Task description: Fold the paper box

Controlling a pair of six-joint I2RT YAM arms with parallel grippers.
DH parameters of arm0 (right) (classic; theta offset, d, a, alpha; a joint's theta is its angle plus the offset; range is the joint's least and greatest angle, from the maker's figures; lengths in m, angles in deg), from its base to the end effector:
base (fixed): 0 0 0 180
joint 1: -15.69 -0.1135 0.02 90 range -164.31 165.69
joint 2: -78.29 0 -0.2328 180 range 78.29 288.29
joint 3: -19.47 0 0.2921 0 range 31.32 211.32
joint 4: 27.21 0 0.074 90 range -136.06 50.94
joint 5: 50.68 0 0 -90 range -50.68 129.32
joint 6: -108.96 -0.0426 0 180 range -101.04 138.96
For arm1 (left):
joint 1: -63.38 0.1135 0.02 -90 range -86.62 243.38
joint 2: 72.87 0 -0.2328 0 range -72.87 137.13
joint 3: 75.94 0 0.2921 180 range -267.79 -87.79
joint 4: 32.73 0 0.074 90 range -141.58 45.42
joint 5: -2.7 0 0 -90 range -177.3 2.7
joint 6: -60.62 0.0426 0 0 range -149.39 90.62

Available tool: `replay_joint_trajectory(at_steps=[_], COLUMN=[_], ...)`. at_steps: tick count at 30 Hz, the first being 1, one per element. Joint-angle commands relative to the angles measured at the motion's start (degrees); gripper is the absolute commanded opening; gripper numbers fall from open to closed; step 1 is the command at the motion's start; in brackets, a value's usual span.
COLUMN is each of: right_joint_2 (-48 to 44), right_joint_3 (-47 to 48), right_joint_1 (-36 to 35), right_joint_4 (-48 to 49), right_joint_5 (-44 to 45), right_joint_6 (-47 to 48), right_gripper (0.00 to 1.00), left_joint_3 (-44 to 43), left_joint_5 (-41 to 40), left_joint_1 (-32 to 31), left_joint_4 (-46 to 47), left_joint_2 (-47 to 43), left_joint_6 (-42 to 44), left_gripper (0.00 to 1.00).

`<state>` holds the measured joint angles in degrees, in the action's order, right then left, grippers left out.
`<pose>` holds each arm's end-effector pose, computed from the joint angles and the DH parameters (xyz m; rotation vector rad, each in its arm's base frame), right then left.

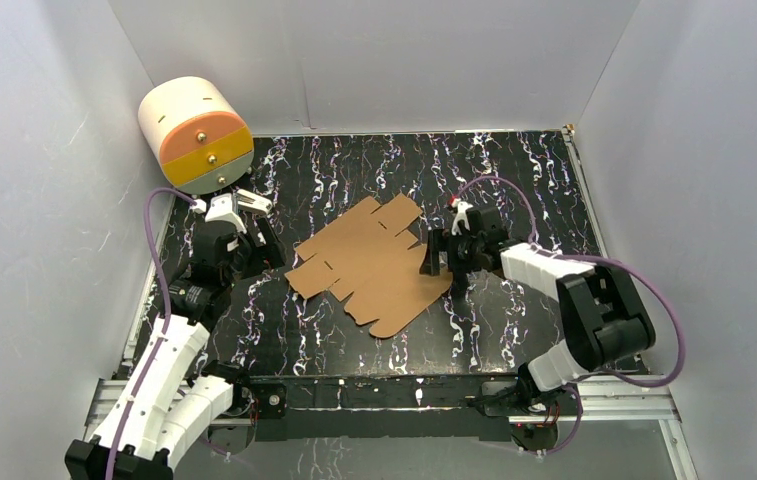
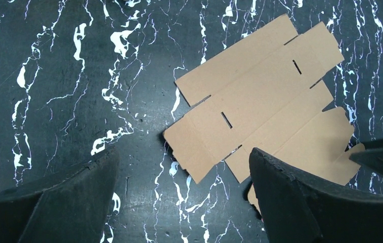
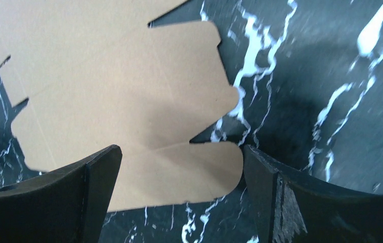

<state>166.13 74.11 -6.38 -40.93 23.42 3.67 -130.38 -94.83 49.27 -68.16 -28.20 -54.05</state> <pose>0.3053 0.1364 0.1022 -0.2787 2.4292 0.6316 0.2410 -0.0548 0.2764 -0.2699 2.0091 -0.2972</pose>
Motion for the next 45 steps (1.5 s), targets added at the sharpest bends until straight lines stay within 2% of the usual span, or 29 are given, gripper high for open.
replay_joint_trajectory(at_steps=[1,9,15,22,26,31,36,45], right_joint_2=[-5.7,-13.1,-13.8,-14.0,-11.7,-6.4,-1.5,6.0], right_joint_3=[-4.5,-11.3,-9.5,-2.8,0.7,2.5,7.1,12.4], right_joint_1=[-2.0,-13.3,-19.0,-19.1,-18.4,-13.6,-12.5,-9.7], right_joint_4=[-4.3,-1.7,-3.0,-4.1,-2.0,4.6,8.0,12.1], right_joint_5=[-2.5,-0.6,2.0,9.3,12.5,6.0,5.1,4.0], right_joint_6=[-2.9,-12.4,-14.5,-8.3,-4.7,-4.4,-3.5,-2.5], right_gripper=[0.98,0.99,0.99,0.99,0.99,0.99,0.99,0.99], left_joint_3=[0.4,0.2,0.3,-0.9,-1.6,-5.0,-12.4,-20.1], left_joint_5=[0.8,1.3,2.3,5.5,14.5,23.0,28.1,29.5], left_joint_1=[0.7,1.4,1.9,4.5,10.9,14.0,14.0,14.0], left_joint_4=[0.1,-0.6,-0.4,0.8,4.2,7.2,7.0,5.5], left_joint_2=[0.9,2.9,4.4,10.4,16.0,26.3,38.4,49.5], left_joint_6=[0.0,-1.1,-2.9,-5.5,-5.8,-5.8,-5.2,-2.3], left_gripper=[0.96,0.96,0.96,0.96,0.96,0.96,0.92,0.77])
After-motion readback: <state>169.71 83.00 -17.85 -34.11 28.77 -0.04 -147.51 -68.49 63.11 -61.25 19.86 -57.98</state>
